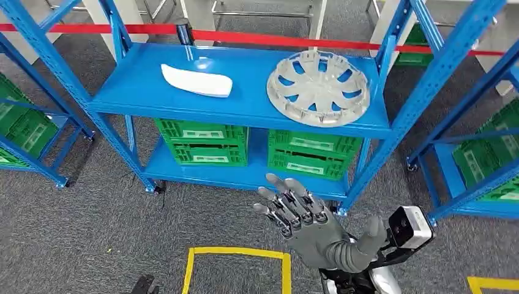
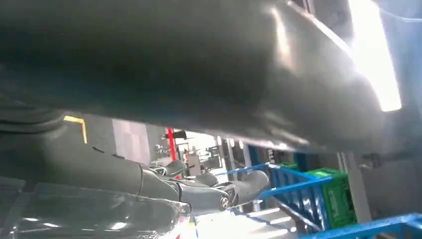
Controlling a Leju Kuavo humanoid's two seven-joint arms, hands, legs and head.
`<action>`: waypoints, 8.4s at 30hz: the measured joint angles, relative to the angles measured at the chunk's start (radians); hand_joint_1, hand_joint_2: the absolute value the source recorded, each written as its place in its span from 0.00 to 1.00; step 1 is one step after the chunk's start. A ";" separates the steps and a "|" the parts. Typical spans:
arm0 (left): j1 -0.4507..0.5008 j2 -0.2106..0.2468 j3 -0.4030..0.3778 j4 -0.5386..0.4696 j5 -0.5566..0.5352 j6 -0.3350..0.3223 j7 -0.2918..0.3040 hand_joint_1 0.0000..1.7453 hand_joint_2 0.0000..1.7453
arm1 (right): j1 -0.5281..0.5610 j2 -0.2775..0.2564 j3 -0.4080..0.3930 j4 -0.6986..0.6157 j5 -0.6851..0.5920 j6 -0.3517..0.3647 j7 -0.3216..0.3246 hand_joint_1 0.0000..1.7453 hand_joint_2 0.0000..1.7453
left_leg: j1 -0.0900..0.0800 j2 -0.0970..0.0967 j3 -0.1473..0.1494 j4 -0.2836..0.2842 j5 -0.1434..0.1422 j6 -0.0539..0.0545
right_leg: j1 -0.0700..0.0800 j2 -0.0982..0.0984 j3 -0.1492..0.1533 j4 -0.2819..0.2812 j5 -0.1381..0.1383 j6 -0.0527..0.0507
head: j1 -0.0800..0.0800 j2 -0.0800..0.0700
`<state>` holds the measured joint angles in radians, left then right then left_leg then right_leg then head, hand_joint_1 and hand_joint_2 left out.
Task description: Take the parts from the cabinet and place them on the table.
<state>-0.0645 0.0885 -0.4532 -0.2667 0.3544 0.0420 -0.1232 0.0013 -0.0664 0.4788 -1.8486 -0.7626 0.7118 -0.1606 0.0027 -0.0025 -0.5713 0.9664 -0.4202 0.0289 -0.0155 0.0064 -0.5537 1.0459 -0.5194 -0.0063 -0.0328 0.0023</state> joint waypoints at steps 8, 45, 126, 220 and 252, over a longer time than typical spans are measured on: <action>-0.001 -0.004 0.000 0.000 0.000 -0.001 -0.001 0.00 0.00 | 0.003 -0.009 0.003 0.000 0.000 0.002 0.000 0.00 0.00 | -0.002 -0.008 0.043 0.012 -0.049 -0.004 | -0.005 -0.004 -0.080 0.009 0.079 0.037 | 0.001 0.000; 0.003 -0.007 0.000 0.002 0.002 -0.002 -0.013 0.00 0.00 | 0.037 -0.020 0.011 -0.016 0.014 0.030 -0.010 0.00 0.00 | 0.001 -0.002 0.056 0.025 -0.086 -0.038 | -0.007 0.001 -0.032 -0.047 0.077 -0.023 | 0.000 0.000; 0.009 -0.012 0.000 0.006 0.030 0.002 -0.035 0.00 0.00 | -0.026 -0.058 0.017 -0.018 0.942 -0.515 -0.077 0.00 1.00 | -0.004 0.002 0.021 -0.016 -0.003 0.006 | 0.005 0.002 -0.171 0.265 -0.068 -0.009 | 0.005 0.000; -0.026 0.003 -0.059 0.002 0.035 -0.026 0.011 0.00 0.00 | -0.168 -0.410 0.132 0.369 1.550 -0.835 0.111 0.00 1.00 | -0.005 0.004 0.014 -0.013 0.001 0.012 | 0.000 -0.001 -0.077 0.068 0.003 -0.005 | 0.000 0.000; -0.026 0.006 -0.074 0.002 0.074 -0.021 -0.009 0.00 0.00 | -0.178 -0.396 0.070 0.366 1.665 -0.730 0.177 0.00 1.00 | -0.010 0.005 0.015 -0.008 -0.005 0.012 | -0.002 -0.004 -0.129 0.164 -0.031 -0.006 | -0.002 0.000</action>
<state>-0.0902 0.0950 -0.5268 -0.2647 0.4284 0.0214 -0.1324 -0.1764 -0.4620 0.5486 -1.4824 0.9022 -0.0179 0.0160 -0.0074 0.0021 -0.5565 0.9583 -0.4256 0.0409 -0.0175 0.0022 -0.6827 1.2102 -0.5500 -0.0124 -0.0347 0.0023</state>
